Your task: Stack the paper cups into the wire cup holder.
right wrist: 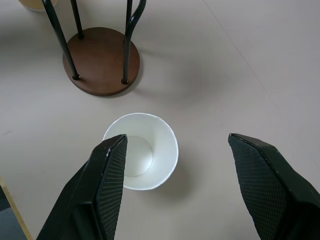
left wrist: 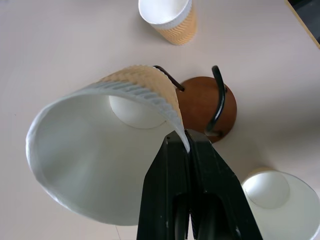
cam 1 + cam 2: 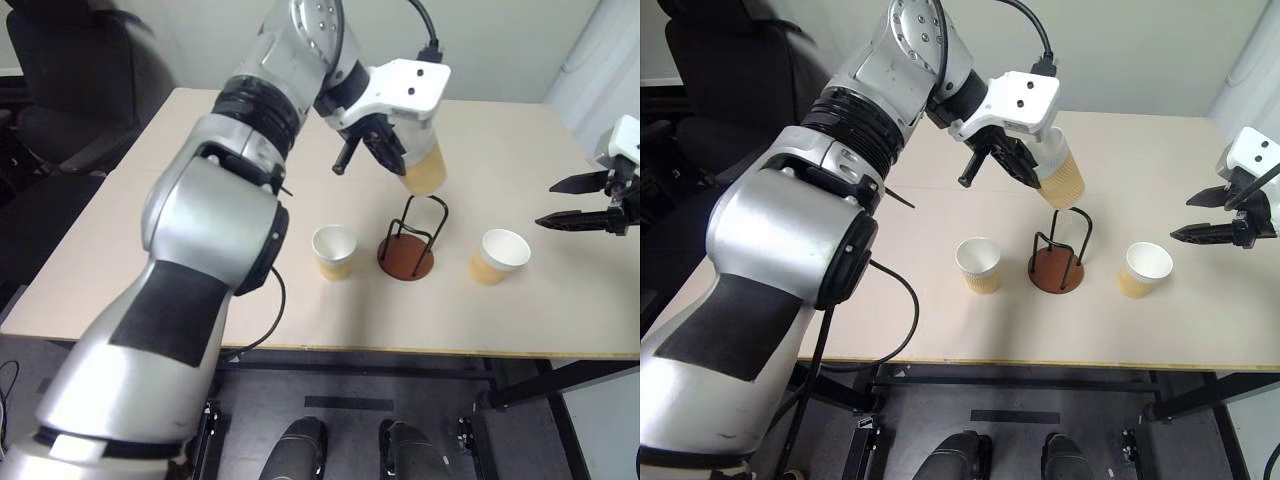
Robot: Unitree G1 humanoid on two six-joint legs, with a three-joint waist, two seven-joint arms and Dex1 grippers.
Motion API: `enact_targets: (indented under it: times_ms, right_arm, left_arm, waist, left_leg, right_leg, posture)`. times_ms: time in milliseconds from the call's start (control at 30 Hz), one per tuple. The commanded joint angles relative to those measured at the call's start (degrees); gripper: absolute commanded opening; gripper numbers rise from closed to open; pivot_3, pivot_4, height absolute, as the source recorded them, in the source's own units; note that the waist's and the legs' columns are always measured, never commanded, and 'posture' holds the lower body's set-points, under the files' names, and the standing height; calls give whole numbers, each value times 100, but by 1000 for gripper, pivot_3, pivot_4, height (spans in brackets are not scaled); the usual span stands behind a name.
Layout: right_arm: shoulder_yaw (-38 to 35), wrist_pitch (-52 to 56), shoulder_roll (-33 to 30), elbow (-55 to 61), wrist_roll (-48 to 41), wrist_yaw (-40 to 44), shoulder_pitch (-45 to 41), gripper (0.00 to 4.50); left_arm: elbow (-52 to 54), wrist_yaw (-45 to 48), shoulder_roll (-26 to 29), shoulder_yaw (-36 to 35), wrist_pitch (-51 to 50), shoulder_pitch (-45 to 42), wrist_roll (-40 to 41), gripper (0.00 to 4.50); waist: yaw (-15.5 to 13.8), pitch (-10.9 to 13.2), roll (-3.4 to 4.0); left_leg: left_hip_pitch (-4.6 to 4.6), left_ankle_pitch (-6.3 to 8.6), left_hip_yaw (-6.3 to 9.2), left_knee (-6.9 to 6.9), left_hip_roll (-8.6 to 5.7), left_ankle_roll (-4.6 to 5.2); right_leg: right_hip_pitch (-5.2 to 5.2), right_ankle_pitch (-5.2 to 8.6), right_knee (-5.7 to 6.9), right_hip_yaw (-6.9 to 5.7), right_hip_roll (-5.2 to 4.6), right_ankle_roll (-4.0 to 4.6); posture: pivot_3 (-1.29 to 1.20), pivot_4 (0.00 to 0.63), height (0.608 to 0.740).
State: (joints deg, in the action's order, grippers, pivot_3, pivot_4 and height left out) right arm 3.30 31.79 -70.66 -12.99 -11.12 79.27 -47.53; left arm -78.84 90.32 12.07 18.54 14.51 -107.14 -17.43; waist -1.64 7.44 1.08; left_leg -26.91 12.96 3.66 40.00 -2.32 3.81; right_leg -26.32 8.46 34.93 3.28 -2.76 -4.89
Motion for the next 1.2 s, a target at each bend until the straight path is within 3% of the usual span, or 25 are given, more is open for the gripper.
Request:
enact_targets:
  times_ms: [33, 633, 1133, 1200]
  right_arm:
    - [-222, 9, -152, 116, -11, 1, -58, 3243]
    - [-296, 121, -160, 319, -61, -51, 124, 3243]
    - [-354, 161, -166, 509, -139, -61, 387, 3243]
    - [-394, 192, -139, 519, -182, -82, 388, 3243]
  left_arm:
    - [44, 218, -22, 146, 25, -115, 198, 24]
    - [88, 218, -147, 875, 115, 241, 548, 24]
    - [169, 218, -451, 765, 135, 411, 516, 24]
    - [173, 218, -458, 743, 145, 418, 499, 586]
  waist:
    - [-1, 0, 0]
    - [-4, 0, 0]
    - [-9, 0, 0]
    - [-9, 0, 0]
  left_leg:
    - [0, 1, 0, 4, 0, 1]
    - [1, -1, -1, 10, -3, 1]
    - [2, -4, -2, 14, -5, 2]
    - [3, -4, -2, 14, -4, 2]
  right_leg:
    - [2, -1, 0, 1, -1, -2]
    - [8, -8, -1, 0, -5, -14]
    - [11, -11, 0, 0, -5, -18]
    - [11, -11, 0, 1, -5, -18]
  posture:
    - [0, 150, 740]
    - [0, 150, 740]
    - [0, 150, 740]
    - [0, 150, 740]
